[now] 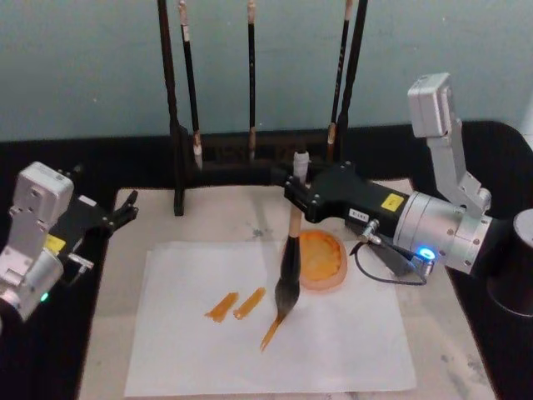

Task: Pick up the brush from the inkstone, write on the paper, then place the brush back to its original position.

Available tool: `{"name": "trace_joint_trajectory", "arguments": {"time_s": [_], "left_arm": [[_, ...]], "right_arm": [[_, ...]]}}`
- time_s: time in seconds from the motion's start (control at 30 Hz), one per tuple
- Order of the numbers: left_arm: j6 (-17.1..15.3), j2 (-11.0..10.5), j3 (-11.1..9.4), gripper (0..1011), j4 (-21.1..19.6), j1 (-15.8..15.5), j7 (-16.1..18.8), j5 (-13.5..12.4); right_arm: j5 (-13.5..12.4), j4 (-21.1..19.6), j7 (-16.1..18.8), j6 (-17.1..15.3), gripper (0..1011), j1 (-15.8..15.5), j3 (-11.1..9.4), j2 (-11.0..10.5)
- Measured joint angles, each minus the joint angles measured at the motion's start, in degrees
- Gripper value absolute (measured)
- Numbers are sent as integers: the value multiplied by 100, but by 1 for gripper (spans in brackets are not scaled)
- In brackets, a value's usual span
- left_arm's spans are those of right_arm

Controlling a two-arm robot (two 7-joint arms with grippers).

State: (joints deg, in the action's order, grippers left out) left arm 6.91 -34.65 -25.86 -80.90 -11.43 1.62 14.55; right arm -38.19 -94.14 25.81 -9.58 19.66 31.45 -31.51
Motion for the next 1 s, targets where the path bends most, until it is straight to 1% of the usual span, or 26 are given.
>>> {"name": "trace_joint_trajectory", "arguments": {"time_s": [0.23, 0.47, 0.8, 1.0], "left_arm": [[0, 0, 0, 1010, 0, 0, 0, 0], [0, 0, 0, 1010, 0, 0, 0, 0], [0, 0, 0, 1010, 0, 0, 0, 0], [0, 0, 0, 1010, 0, 0, 0, 0]], "right_arm": [[68, 5, 22, -10, 152, -14, -74, 42], [78, -67, 92, -9, 152, -40, -123, 66], [96, -238, 248, 70, 152, -61, -91, 113], [11, -274, 354, 107, 152, -52, -43, 177]]}}
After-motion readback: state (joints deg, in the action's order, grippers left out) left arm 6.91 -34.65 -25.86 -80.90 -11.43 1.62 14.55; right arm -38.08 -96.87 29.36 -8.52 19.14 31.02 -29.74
